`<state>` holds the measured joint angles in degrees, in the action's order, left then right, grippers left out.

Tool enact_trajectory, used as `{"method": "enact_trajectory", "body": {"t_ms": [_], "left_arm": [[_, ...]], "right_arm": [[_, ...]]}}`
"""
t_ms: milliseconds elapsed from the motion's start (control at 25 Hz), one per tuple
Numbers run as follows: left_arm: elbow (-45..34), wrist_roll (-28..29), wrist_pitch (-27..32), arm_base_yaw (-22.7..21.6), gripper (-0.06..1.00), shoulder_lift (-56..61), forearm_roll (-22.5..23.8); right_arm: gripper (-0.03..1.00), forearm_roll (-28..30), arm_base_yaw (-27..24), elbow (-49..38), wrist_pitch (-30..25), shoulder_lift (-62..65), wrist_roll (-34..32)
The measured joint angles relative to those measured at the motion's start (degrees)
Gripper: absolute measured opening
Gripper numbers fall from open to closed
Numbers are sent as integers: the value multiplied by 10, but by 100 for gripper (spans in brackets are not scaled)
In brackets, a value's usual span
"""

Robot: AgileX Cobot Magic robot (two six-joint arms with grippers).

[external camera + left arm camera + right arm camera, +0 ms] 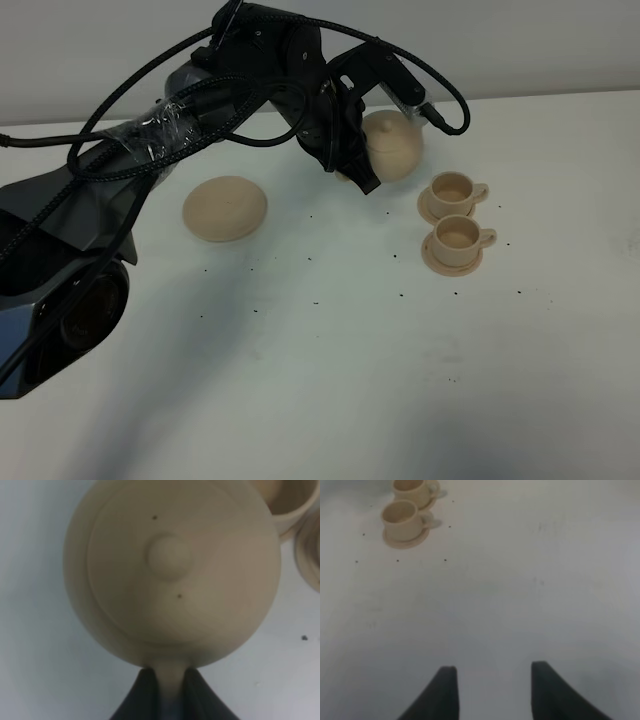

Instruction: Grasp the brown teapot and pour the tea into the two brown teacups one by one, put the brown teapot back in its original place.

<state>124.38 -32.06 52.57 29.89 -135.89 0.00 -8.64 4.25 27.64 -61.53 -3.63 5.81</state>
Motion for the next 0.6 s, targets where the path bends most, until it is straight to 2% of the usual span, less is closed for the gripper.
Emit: {"method": "enact_trajectory", "body": {"t_ms": [360,600], "left_arm": [[2,-12,-1,5,12,0,36],[2,-47,-31,33,12,0,62]], "right_arm": [[35,0,0,0,0,0,0],[35,0,0,0,0,0,0]]}}
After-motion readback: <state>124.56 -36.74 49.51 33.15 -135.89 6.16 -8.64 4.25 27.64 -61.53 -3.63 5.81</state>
